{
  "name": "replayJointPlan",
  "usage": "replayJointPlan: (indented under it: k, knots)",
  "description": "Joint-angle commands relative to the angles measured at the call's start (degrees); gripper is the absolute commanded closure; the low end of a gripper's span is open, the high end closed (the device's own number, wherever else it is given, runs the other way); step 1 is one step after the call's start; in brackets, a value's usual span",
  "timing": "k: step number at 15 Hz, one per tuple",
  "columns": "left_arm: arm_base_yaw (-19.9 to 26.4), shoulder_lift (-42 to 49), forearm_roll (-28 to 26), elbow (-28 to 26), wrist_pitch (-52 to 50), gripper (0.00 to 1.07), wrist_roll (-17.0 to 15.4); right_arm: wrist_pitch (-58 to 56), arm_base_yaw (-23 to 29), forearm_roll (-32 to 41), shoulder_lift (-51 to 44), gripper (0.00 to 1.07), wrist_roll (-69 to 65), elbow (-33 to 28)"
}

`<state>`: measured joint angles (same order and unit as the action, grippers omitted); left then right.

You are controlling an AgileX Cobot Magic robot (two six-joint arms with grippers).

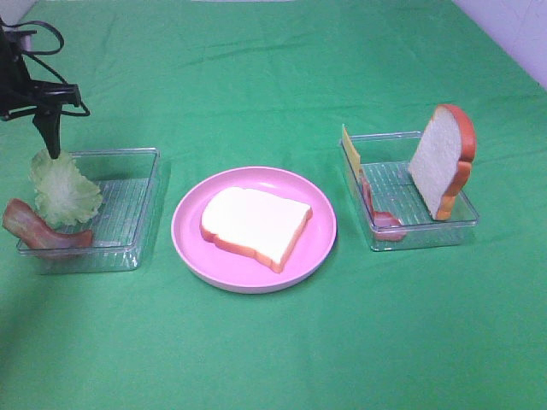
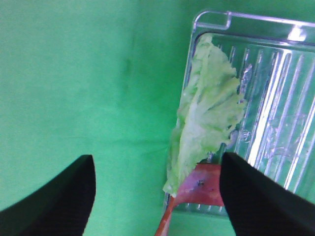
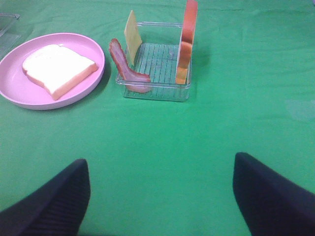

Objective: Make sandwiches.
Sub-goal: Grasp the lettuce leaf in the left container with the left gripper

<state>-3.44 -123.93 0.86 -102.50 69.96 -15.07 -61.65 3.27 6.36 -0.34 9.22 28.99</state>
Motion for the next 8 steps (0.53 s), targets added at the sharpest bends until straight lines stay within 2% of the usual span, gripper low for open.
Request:
replayJointPlan:
  k: [1,4,8]
  knots:
    - [-0.23,-2.18,-0.86,0.29,-0.80,0.43,0.17,0.63,0.06,0.17,-0.40,0.31,0.06,-0.06]
    - [-0.23,-3.78,-1.55,0.29,-1.72,0.47,0.17,0.63,0.06,0.17,-0.40,0.31,0.06,-0.06]
    - [-0.23,-3.95,-1.66,0.29,-5.50,0.64,0.17,0.63,0.06,0.17,-0.40,0.31,0.06,-0.06]
